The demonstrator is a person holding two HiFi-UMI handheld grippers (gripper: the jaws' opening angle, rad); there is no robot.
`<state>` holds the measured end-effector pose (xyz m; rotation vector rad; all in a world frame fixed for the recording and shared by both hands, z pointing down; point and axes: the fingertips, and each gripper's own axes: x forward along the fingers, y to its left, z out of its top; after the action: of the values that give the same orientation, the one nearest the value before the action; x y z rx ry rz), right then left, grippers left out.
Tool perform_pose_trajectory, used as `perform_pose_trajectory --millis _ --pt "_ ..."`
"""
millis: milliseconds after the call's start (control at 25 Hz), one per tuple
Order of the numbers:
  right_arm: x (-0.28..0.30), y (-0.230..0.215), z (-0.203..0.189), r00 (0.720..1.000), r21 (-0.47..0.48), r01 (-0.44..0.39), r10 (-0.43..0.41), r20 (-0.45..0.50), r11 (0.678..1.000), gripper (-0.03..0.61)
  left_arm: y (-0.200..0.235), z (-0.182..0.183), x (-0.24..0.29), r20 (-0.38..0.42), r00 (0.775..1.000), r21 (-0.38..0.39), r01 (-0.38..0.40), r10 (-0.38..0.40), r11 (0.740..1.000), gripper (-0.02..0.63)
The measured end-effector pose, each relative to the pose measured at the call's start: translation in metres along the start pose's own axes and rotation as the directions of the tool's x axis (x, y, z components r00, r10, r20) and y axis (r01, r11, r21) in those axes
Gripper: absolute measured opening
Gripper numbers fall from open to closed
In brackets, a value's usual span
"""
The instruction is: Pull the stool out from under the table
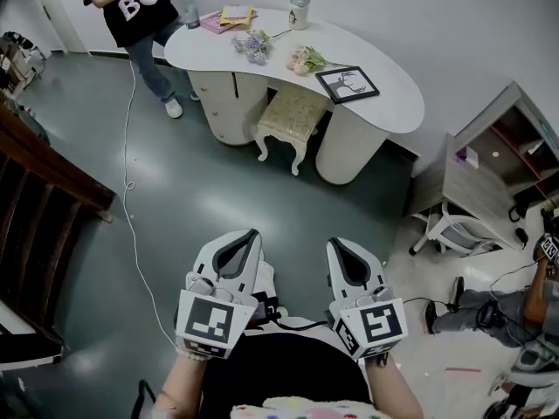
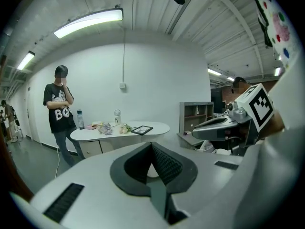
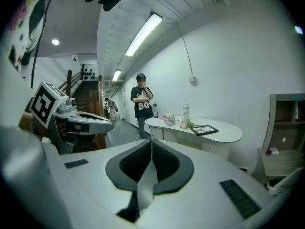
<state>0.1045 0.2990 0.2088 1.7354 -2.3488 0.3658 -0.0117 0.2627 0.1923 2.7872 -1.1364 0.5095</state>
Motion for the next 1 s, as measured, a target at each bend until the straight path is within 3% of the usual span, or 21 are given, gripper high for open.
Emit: perform_pose_trajectory --millis 320,1000 --pt "0.067 -0.015 0.015 0.999 -0.014 0.014 -0.015 -0.042 1.000 0.035 0.055 0.013 0.047 0.016 1.000 -0.046 0.025 -0.025 0.999 0.017" --pt "0.186 -0.032 0.056 0.995 -0.022 0.066 -0.067 -0.078 0.998 0.035 0.159 0.036 0.125 0.019 0.995 -0.057 0.098 -0.097 0.994 0.015"
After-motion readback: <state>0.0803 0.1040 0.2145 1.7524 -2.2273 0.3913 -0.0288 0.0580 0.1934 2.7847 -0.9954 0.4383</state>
